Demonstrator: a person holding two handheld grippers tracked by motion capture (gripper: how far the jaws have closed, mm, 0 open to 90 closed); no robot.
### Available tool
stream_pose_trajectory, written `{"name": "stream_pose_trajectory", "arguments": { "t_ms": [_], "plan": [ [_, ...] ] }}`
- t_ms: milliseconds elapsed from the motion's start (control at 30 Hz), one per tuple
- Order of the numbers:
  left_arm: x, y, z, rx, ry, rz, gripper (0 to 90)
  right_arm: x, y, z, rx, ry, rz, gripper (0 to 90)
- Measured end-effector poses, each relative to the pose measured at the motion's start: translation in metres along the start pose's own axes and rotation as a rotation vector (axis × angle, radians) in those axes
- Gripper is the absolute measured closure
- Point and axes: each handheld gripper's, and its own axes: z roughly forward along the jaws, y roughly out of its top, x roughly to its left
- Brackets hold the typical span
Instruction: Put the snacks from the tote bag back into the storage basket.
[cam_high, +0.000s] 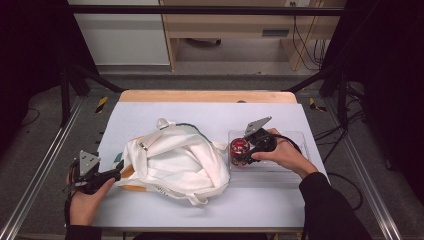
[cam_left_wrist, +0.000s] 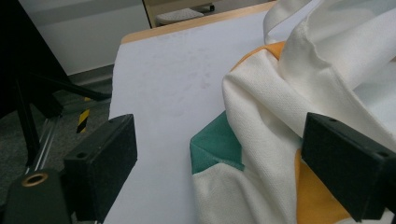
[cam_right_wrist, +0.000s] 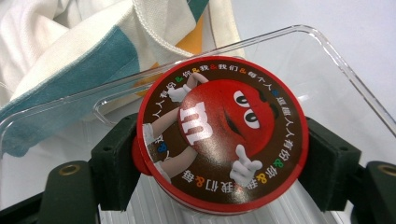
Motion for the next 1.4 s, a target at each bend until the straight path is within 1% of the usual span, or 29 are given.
{"name": "stream_pose_trajectory", "arguments": {
  "t_ms": [533,733,867,1033,1300,1400],
  "plan": [
    [-0.0009,0.0004,0.0001,0.000,-0.002,0.001,10.5,0.0016,0.0000,0.0028,0.012,0.003,0.001,24.9],
    [-0.0010,0.0007,-0.0003,-0.001,-0.002,0.001,10.5,0.0027,0.0001,0.0031,0.020,-0.005,-0.007,24.8],
    [-0.0010,0.0008,-0.0003,-0.001,-0.002,0.002,10.5,0.0036,0.0000,0.0036,0.023,-0.006,-0.025,24.7],
    [-0.0012,0.0008,-0.0002,-0.001,-0.002,0.002,10.5,0.0051,0.0001,0.0033,0.035,-0.011,-0.028,24.5],
    [-0.0006,0.0010,-0.0006,-0.002,0.000,0.001,10.5,0.0058,0.0007,0.0033,0.041,-0.012,-0.025,23.9],
    [-0.0008,0.0009,-0.0005,-0.001,-0.002,0.000,10.5,0.0059,0.0017,0.0030,0.039,-0.006,-0.012,21.9]
  ]
}}
